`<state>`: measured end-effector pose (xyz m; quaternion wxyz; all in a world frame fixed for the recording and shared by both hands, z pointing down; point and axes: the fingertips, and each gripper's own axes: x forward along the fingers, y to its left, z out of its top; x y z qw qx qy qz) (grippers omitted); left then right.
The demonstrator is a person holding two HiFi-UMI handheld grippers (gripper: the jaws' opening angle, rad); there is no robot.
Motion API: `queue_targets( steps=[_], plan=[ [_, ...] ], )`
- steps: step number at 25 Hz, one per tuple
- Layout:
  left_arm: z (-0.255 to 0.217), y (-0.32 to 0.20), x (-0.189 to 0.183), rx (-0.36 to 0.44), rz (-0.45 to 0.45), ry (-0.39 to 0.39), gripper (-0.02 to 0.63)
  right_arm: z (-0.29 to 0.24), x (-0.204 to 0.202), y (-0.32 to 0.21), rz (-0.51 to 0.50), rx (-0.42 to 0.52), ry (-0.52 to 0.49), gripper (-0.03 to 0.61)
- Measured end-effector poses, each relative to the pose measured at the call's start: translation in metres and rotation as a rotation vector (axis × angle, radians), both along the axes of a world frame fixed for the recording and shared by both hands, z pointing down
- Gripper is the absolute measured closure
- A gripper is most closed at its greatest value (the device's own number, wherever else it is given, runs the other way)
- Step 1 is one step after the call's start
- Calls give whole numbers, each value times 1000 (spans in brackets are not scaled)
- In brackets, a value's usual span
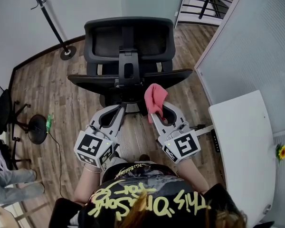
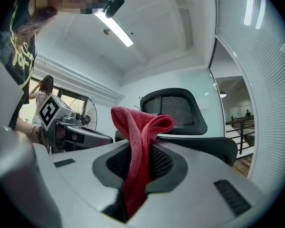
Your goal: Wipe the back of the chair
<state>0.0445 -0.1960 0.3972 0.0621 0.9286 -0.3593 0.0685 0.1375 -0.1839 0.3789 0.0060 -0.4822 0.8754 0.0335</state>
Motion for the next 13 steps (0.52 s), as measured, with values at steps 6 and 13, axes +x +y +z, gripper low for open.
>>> queue_targets(
  steps=[6,13],
  plan=[
    [-1,-1,3,5,0,2,621,0,4,0,5,2,-1,512],
    [-1,1,7,-1,-1,12,620,0,8,1,16,3,0,512]
  ],
)
